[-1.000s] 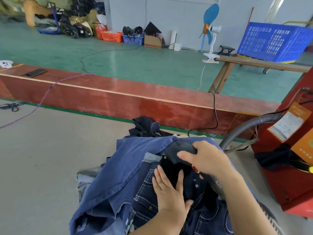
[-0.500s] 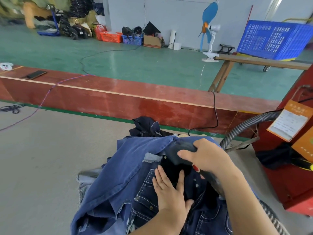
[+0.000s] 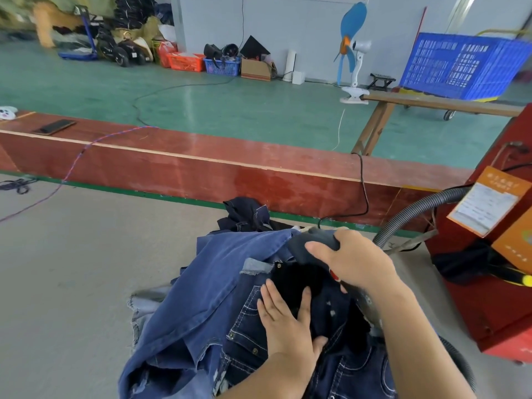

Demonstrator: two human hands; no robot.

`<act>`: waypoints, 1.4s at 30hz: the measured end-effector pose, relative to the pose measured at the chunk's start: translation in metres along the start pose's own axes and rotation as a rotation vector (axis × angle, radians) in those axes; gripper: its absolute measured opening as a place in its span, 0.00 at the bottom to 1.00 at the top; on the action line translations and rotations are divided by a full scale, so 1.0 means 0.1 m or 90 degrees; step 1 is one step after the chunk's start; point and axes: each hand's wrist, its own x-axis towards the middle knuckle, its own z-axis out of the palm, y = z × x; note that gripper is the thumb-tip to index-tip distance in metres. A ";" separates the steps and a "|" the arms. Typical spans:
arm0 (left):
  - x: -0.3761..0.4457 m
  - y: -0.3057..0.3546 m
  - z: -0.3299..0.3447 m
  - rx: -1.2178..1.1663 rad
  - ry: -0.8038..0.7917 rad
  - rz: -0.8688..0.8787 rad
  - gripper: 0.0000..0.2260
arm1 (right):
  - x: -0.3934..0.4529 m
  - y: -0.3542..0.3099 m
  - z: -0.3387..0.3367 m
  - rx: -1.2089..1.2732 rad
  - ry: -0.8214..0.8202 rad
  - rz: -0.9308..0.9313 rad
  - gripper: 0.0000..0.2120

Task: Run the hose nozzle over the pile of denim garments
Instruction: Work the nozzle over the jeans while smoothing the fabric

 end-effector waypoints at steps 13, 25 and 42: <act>-0.03 -0.01 -0.03 0.012 -0.011 0.000 0.36 | 0.06 -0.18 0.43 -0.027 0.089 0.036 0.25; -0.01 -0.02 -0.04 -0.009 -0.013 0.013 0.34 | -0.01 -0.14 0.40 -0.145 -0.033 -0.023 0.23; -0.09 -0.14 -0.17 -0.054 -0.057 0.083 0.34 | -0.01 0.03 0.22 -0.104 -0.095 -0.018 0.20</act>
